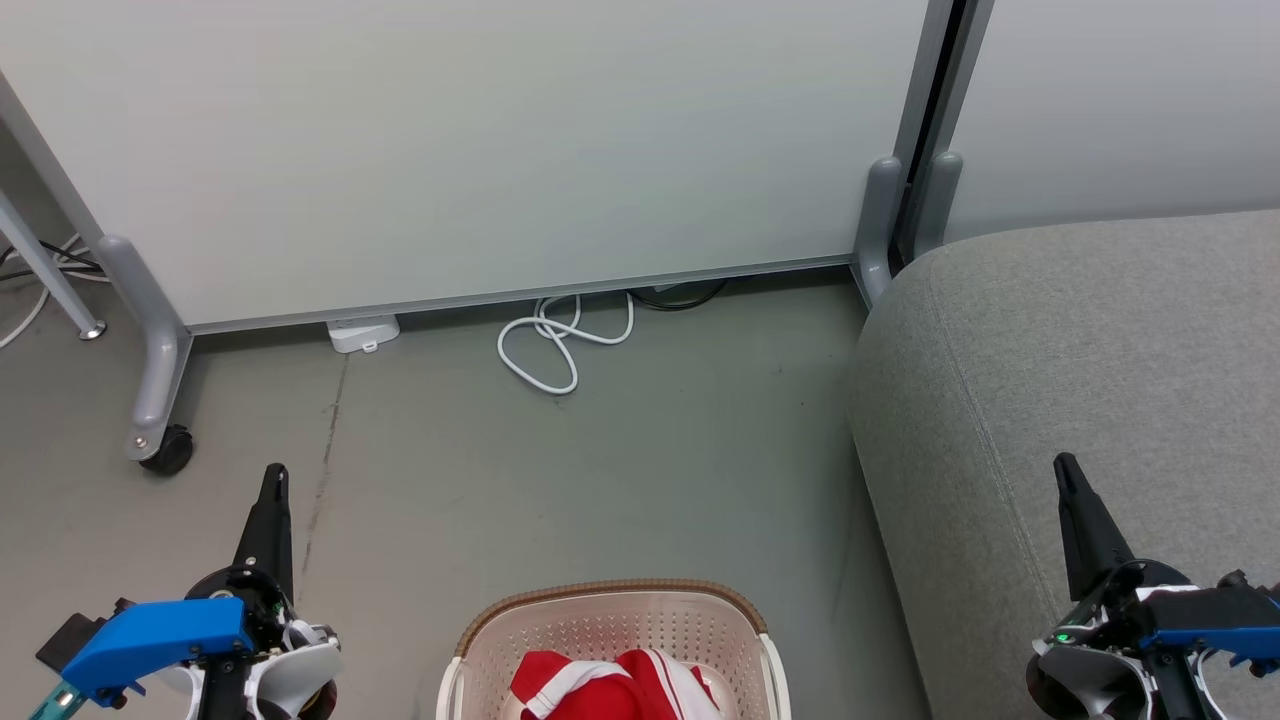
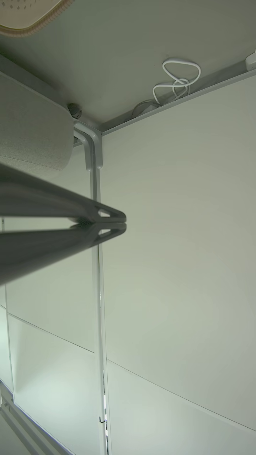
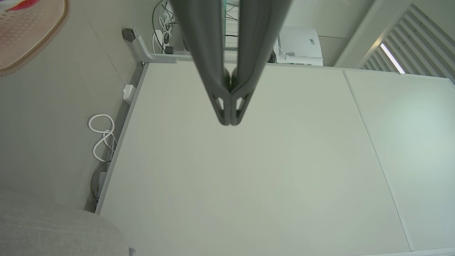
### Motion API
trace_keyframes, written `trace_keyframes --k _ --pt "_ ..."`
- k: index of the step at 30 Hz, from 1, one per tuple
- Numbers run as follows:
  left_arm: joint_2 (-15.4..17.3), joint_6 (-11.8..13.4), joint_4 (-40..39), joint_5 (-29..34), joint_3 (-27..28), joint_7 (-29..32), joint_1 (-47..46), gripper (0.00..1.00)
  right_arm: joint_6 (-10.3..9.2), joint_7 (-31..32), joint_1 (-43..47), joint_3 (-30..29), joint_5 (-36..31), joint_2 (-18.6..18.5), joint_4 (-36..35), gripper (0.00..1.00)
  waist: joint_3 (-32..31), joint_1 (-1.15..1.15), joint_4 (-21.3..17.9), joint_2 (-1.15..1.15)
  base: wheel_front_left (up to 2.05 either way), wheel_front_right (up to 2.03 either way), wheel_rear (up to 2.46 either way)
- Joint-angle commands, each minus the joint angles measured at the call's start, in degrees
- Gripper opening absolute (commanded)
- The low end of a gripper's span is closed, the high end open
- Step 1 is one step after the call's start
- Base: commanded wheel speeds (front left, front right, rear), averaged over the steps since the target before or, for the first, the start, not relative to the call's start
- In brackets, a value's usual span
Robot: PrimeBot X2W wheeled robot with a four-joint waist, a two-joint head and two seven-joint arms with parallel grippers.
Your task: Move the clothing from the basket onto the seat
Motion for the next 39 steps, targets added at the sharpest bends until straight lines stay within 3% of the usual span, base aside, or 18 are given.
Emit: trace_keyframes --k 1,32,33,39 --pt "-0.1 -0.5 -0.3 -0.2 0.1 0.1 -0.6 0.0 0.02 0.0 -0.6 0.0 0.1 -0.2 0.1 0.0 0.0 0.0 0.0 0.0 0.0 0.0 0.0" --pt "-0.1 -0.6 -0.3 -0.2 0.1 0.1 -0.6 0.0 0.02 0.0 -0.6 0.0 0.1 -0.2 0.1 0.0 0.0 0.0 0.0 0.0 0.0 0.0 0.0" --pt "0.0 0.0 0.2 0.0 0.0 0.0 0.1 1.0 0.0 0.0 0.1 0.0 0.0 0.0 0.1 1.0 0.0 0.0 0.0 0.0 0.0 0.0 0.0" --pt "-0.4 0.1 1.8 0.1 -0.4 -0.5 2.1 1.0 -0.09 -0.5 1.7 0.6 0.0 0.4 1.7 1.0 0.0 0.0 0.0 0.0 0.0 0.0 0.0"
